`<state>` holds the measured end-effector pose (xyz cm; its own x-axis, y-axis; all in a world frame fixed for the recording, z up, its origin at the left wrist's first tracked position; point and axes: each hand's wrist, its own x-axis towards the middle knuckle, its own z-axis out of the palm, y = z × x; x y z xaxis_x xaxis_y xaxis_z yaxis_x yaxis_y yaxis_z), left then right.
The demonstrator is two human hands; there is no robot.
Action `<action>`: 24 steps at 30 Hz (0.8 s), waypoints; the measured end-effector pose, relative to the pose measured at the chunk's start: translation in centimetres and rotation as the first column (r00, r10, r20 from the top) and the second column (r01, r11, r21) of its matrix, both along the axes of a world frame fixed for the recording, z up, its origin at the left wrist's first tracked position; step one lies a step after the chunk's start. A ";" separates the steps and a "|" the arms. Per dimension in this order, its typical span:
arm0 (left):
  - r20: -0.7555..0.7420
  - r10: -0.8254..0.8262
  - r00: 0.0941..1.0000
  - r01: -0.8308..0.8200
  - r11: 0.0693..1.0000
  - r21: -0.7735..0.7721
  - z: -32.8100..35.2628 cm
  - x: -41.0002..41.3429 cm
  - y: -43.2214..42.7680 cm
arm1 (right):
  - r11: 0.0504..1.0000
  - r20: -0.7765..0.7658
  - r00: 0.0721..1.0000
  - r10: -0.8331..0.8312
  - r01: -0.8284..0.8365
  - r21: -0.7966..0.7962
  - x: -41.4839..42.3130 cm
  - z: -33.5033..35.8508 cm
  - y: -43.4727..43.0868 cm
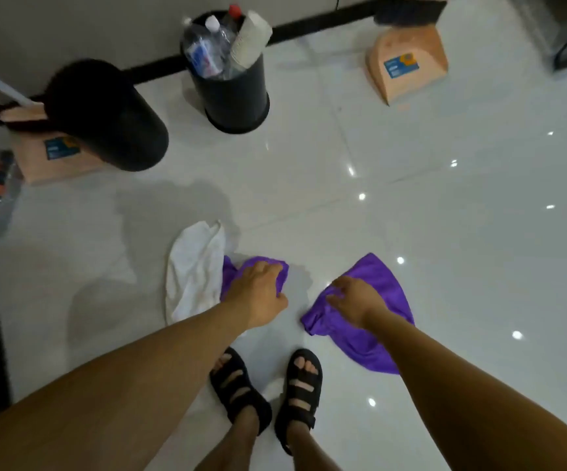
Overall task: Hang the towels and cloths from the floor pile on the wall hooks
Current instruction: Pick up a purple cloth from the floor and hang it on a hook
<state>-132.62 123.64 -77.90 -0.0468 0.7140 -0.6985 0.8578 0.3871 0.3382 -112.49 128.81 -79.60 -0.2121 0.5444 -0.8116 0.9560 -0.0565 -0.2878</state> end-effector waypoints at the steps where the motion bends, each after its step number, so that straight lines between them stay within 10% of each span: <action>1: -0.001 -0.019 1.000 0.019 1.000 -0.015 -3.3 0.3 0.0 | 1.000 0.010 1.000 -0.011 0.011 -0.005 0.2 -3.5 -0.6; 13: 0.146 -0.059 0.988 0.069 0.996 -0.062 -25.3 1.8 -4.4 | 0.967 0.233 0.946 0.223 -0.245 0.070 4.9 -29.1 -9.6; 24: 0.171 -0.025 0.985 0.042 0.994 -0.097 -10.6 0.5 -3.0 | 0.942 0.310 0.940 0.143 -0.226 0.250 5.4 -11.8 -3.7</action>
<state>-132.13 120.68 -88.47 0.1007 0.6397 -0.7620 0.8043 0.3984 0.4408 -107.11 125.10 -91.43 -0.1148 0.7295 -0.6743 0.9850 0.1717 0.0180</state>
